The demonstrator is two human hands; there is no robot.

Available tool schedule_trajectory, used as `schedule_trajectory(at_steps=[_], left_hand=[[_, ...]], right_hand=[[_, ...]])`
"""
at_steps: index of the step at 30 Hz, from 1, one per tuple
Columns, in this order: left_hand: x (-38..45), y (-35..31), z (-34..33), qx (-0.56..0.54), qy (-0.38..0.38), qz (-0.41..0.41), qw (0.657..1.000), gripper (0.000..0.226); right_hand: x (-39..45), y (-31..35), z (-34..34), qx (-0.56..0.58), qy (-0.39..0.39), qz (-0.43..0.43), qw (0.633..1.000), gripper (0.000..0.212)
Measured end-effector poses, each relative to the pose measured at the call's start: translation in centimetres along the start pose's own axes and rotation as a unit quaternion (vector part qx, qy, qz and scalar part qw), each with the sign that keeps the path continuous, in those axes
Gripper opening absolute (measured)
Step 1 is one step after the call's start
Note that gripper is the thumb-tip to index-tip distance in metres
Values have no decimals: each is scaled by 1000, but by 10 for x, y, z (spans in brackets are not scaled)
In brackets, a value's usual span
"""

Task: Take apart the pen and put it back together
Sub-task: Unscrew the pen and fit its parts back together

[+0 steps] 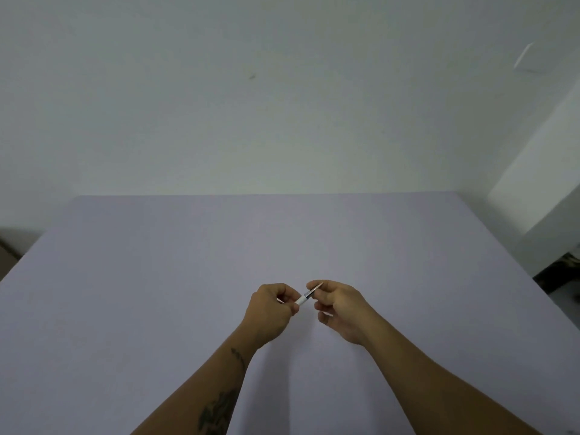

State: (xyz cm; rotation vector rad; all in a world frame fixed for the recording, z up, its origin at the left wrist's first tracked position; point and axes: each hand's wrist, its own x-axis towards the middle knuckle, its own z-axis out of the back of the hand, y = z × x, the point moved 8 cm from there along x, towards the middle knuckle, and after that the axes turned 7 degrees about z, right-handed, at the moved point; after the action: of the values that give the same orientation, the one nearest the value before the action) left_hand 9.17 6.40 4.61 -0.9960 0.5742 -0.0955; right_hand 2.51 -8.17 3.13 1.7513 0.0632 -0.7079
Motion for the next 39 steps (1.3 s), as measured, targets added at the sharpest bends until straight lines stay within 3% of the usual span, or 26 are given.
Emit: schedule_trajectory(at_steps=[7,14,19,29,35,39], left_hand=[[6,0,-1,0,10,-7,1000,11],[10,-2,-19,20,17,-16,1000,12],[11,-8,-18,21,11,-18,1000,11],[8,-7,-21,27,19,-15,999,11],[3,-10,-16,30,18,-18,999,11],[1,-14,-12,34,17,-21,999,13]], right_hand=[[1,1,5,-5,-12,-4,1000,10],[0,0,17,0,-31,5,999,21],[0,-5,19,15,-27,-19,999,14],[-2,0,17,-19,-31,7,999,22],[-4,-4,17,-7,-29,4,1000,8],[-5,3,16,-14,-34,20,999,12]])
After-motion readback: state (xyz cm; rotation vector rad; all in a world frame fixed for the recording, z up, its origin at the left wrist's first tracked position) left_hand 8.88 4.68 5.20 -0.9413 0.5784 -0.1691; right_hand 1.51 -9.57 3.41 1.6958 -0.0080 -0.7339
